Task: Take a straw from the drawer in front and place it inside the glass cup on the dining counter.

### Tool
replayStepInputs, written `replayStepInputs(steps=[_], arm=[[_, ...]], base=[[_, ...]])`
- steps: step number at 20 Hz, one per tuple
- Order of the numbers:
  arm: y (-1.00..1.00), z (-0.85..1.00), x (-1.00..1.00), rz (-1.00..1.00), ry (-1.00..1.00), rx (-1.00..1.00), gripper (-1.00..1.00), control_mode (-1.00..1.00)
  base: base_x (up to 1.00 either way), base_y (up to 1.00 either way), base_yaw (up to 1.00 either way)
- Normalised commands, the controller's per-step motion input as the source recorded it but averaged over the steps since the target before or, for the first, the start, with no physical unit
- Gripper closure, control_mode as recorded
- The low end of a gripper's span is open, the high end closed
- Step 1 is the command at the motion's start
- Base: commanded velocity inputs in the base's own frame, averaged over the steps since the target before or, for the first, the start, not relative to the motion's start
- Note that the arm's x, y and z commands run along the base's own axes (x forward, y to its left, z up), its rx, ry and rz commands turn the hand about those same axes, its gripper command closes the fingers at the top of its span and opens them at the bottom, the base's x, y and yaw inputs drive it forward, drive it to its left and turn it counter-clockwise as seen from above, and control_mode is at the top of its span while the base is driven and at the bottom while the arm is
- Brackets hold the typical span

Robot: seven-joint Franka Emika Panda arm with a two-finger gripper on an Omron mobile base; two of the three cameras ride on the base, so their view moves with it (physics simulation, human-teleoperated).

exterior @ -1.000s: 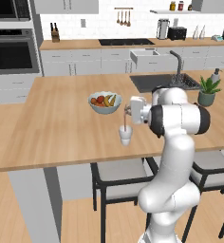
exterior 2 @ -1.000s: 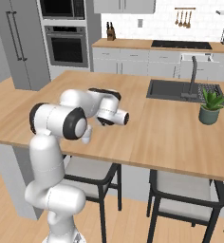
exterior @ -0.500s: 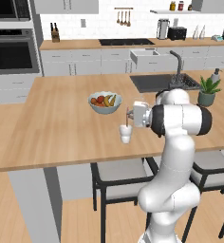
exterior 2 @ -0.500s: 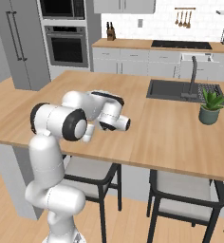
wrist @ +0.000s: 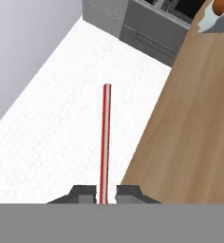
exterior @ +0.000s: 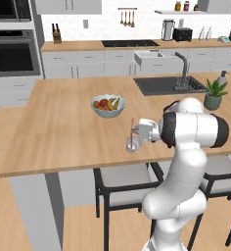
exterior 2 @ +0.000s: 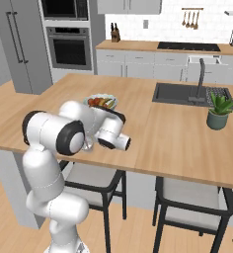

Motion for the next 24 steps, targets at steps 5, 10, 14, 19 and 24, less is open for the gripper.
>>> replayStepInputs(steps=[5,10,14,19,24], arm=[[0.01,-0.26,0.63,0.00,-0.04,0.00,1.00,-1.00],[-0.02,-0.26,0.00,0.03,-0.09,0.00,1.00,-1.00],[-0.13,-0.31,-0.66,0.06,-0.20,0.00,1.00,-1.00],[-0.12,-0.04,-0.09,0.04,-0.15,0.04,1.00,-1.00],[-0.06,0.00,0.01,0.02,-0.09,0.06,-1.00,-1.00]], base=[[0.00,0.00,0.00],[0.00,0.00,0.00],[0.00,0.00,0.00],[0.00,0.00,0.00],[0.00,0.00,0.00]])
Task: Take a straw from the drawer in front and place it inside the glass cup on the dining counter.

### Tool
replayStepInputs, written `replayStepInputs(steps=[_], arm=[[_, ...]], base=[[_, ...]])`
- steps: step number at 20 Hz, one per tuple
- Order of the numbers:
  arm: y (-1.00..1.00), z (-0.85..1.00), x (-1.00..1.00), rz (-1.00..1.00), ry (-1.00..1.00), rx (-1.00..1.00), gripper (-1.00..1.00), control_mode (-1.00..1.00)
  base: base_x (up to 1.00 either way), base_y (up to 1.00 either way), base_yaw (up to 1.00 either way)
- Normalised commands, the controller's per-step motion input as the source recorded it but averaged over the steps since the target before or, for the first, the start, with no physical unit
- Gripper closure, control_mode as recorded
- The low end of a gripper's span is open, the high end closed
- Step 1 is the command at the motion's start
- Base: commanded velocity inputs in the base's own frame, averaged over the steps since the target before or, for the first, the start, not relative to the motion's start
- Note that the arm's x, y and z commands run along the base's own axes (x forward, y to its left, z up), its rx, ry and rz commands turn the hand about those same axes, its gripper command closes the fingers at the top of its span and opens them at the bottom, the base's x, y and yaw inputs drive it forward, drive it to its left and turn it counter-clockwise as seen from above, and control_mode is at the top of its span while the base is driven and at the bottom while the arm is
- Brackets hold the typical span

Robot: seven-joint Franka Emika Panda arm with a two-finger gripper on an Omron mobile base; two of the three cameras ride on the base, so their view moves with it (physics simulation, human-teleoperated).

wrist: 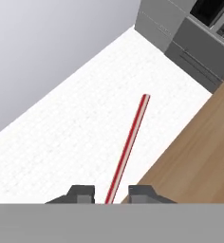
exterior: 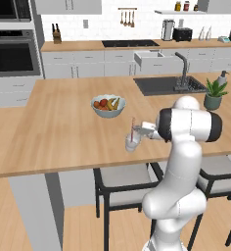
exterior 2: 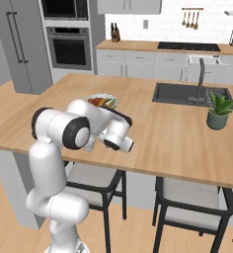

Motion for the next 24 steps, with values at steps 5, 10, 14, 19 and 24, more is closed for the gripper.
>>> replayStepInputs(steps=[5,10,14,19,24], arm=[[-0.01,0.00,0.02,0.02,-0.08,0.03,-1.00,-1.00],[0.00,0.00,0.00,0.02,-0.08,0.03,-1.00,-1.00],[-0.18,0.15,-0.24,0.01,-0.09,0.04,-1.00,-1.00],[-0.26,0.93,-0.43,0.00,-0.09,0.02,-1.00,-1.00],[-0.14,0.99,-0.62,0.00,-0.16,-0.35,-1.00,-1.00]], base=[[0.00,0.00,0.00],[0.00,0.00,0.00],[0.00,0.00,0.00],[0.00,0.00,0.00],[0.00,0.00,0.00]])
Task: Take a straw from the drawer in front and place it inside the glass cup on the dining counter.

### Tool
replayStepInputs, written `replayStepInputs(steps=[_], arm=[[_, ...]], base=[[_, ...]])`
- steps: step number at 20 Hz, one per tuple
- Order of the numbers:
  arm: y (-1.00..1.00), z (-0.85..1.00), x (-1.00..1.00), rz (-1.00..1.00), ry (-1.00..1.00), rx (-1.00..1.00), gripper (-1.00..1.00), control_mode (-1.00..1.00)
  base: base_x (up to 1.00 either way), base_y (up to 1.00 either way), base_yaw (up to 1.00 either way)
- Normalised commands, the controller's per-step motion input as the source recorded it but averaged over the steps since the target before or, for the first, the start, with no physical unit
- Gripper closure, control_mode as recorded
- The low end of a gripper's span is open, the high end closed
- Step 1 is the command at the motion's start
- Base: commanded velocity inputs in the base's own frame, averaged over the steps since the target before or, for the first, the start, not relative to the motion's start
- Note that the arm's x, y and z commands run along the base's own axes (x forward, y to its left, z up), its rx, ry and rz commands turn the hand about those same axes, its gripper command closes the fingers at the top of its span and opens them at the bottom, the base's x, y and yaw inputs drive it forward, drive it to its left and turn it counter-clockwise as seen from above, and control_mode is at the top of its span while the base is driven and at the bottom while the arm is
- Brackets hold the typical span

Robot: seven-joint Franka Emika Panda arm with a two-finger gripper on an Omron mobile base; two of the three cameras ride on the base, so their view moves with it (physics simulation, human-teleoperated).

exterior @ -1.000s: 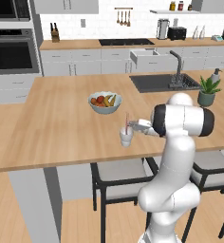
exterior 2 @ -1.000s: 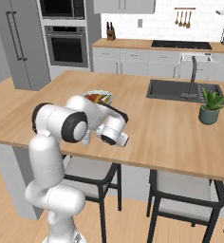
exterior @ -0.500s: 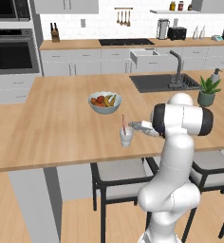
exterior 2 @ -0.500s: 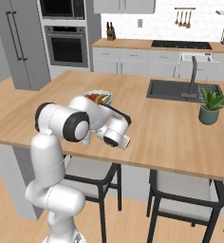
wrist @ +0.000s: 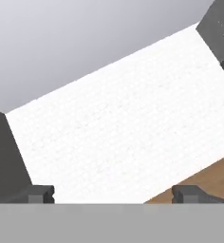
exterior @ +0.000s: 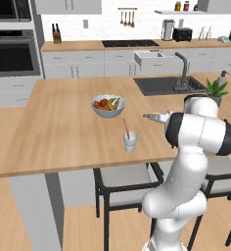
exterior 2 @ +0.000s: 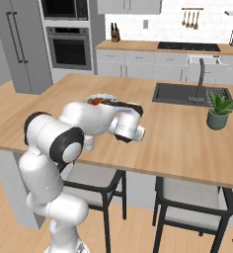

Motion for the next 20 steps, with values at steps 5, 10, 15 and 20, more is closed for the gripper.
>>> replayStepInputs(steps=[5,10,15,20], arm=[[0.01,0.14,-0.99,0.00,-0.32,-0.97,-1.00,-1.00],[0.00,-0.10,-1.00,0.00,-0.26,-1.00,-1.00,-1.00],[0.46,-0.17,-0.44,0.00,-0.07,-1.00,-1.00,-1.00],[0.77,-0.94,0.18,0.01,-0.03,-0.71,-1.00,-1.00]], base=[[0.00,0.00,0.00],[0.00,0.00,0.00],[0.00,0.00,0.00],[0.00,0.00,0.00]])
